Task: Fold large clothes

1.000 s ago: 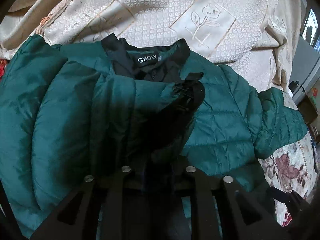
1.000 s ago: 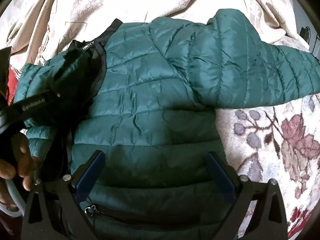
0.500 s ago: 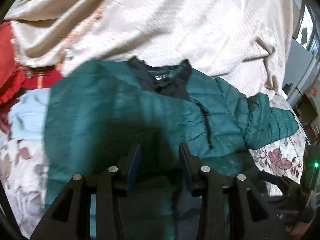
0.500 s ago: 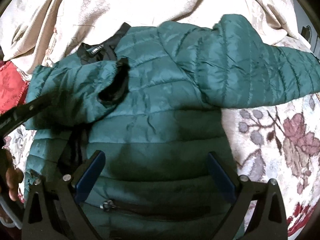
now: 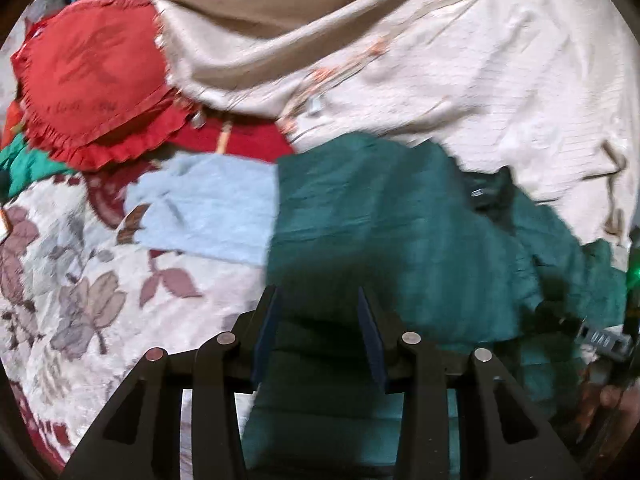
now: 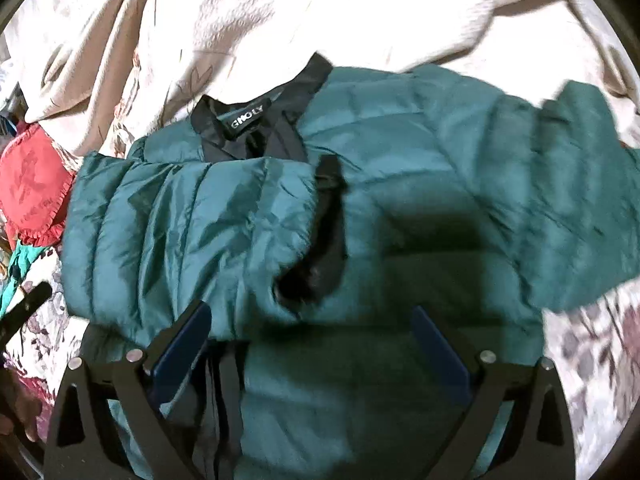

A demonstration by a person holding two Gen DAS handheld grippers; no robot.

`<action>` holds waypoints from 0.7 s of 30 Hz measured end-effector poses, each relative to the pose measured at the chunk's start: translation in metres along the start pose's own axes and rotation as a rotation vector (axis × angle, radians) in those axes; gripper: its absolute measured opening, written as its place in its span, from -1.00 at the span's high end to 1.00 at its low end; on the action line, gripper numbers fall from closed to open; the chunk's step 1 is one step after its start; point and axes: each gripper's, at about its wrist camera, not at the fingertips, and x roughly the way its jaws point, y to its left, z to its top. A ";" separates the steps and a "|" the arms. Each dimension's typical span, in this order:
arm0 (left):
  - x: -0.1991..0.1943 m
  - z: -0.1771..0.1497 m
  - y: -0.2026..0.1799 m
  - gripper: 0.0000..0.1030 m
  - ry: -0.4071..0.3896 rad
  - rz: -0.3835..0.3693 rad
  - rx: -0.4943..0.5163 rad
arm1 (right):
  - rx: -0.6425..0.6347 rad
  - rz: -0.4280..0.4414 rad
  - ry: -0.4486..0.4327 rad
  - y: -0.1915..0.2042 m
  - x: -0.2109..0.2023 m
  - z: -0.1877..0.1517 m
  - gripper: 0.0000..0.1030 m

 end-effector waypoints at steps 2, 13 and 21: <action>0.015 -0.005 0.008 0.58 0.036 0.026 -0.013 | -0.001 0.007 0.004 0.004 0.014 0.008 -0.89; 0.058 -0.015 0.015 0.58 0.125 0.042 -0.066 | -0.136 -0.015 -0.049 0.031 0.027 0.031 0.68; 0.071 -0.007 -0.001 0.58 0.131 0.023 -0.071 | -0.203 -0.118 -0.227 0.023 -0.023 0.057 0.75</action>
